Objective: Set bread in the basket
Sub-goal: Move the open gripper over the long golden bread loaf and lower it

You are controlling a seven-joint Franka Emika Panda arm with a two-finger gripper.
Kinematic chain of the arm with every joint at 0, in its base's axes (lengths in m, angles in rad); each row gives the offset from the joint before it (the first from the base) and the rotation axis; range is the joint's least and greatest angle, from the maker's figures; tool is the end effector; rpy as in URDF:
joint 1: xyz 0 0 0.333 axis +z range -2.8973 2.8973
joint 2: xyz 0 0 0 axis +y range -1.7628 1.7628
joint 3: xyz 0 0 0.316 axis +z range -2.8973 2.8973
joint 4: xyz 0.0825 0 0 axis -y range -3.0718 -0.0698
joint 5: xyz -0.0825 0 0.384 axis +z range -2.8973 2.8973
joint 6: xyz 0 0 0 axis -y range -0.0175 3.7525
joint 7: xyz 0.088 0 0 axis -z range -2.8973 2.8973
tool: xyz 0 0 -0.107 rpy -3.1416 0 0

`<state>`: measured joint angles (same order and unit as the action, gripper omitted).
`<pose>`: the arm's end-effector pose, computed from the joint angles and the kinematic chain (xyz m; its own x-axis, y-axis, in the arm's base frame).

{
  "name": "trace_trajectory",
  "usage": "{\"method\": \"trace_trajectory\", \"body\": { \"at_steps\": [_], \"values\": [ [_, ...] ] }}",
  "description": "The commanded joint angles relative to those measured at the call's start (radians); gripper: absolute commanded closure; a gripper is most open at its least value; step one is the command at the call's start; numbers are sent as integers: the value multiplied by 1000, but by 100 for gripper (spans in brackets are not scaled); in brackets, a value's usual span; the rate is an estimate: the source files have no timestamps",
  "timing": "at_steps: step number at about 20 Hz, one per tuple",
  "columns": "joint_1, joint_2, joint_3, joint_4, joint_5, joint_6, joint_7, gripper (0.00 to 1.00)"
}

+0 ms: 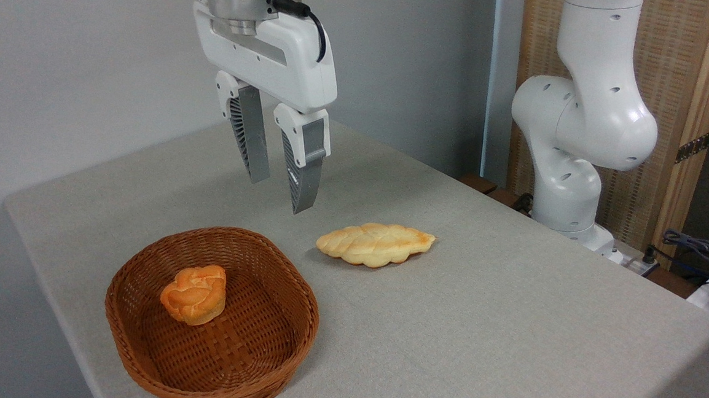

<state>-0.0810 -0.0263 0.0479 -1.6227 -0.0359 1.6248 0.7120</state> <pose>0.5507 -0.0216 0.6193 0.7354 -0.6761 0.0457 -0.6771 -0.7358 0.0096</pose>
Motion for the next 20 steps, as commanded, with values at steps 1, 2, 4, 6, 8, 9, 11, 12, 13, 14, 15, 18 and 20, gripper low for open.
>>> {"method": "trace_trajectory", "body": {
  "at_steps": [1, 2, 4, 6, 8, 9, 11, 12, 13, 14, 15, 18, 20],
  "values": [
    [-6, -3, 30, 6, -8, -51, 39, 0],
    [-6, -3, 32, 6, -9, -51, 44, 0],
    [-6, -4, 33, 6, -9, -53, 47, 0],
    [-6, -9, 33, 6, -9, -53, 47, 0],
    [-6, -9, 33, 4, -9, -53, 47, 0],
    [-6, -9, 33, 4, -9, -53, 47, 0],
    [-6, -17, 32, -11, -9, -51, 47, 0],
    [-8, -33, 32, -34, -10, -46, 49, 0],
    [-12, -49, 30, -61, -10, -39, 58, 0],
    [-16, -63, 29, -80, -10, -36, 78, 0],
    [-25, -69, 29, -92, -10, -37, 93, 0],
    [-63, -116, 33, -161, -9, -34, 104, 0],
    [-120, -167, 49, -236, -6, -17, 109, 0]
  ]
}}
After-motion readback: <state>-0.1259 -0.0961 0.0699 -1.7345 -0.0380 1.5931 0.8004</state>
